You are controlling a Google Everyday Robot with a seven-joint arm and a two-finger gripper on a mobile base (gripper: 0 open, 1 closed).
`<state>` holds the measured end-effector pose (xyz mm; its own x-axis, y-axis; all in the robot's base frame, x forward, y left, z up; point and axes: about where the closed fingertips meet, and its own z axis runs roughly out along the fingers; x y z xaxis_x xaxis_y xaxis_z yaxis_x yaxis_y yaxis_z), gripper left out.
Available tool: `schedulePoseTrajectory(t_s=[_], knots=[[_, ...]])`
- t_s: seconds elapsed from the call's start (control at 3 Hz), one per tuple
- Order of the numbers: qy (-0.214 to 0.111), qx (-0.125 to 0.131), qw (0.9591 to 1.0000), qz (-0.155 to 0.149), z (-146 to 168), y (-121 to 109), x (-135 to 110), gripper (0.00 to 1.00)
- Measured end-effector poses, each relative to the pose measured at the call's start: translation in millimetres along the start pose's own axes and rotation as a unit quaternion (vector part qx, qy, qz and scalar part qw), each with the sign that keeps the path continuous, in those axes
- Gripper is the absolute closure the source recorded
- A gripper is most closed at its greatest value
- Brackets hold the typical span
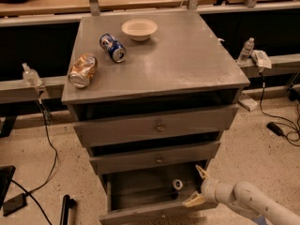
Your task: Pick redbull can from bottom drawer and place on counter
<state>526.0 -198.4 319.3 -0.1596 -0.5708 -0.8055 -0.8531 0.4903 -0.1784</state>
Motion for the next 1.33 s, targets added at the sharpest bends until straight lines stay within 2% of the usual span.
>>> schedulePoseTrajectory(t_s=[0.33, 0.67, 1.0, 1.33], knots=[[-0.009, 0.023, 0.9994, 0.024, 19, -7, 23, 0.00], [-0.034, 0.047, 0.9965, 0.060, 39, -14, 42, 0.00], [-0.049, 0.064, 0.9932, 0.084, 51, -21, 54, 0.00], [-0.059, 0.061, 0.9911, 0.103, 70, -25, 62, 0.00]])
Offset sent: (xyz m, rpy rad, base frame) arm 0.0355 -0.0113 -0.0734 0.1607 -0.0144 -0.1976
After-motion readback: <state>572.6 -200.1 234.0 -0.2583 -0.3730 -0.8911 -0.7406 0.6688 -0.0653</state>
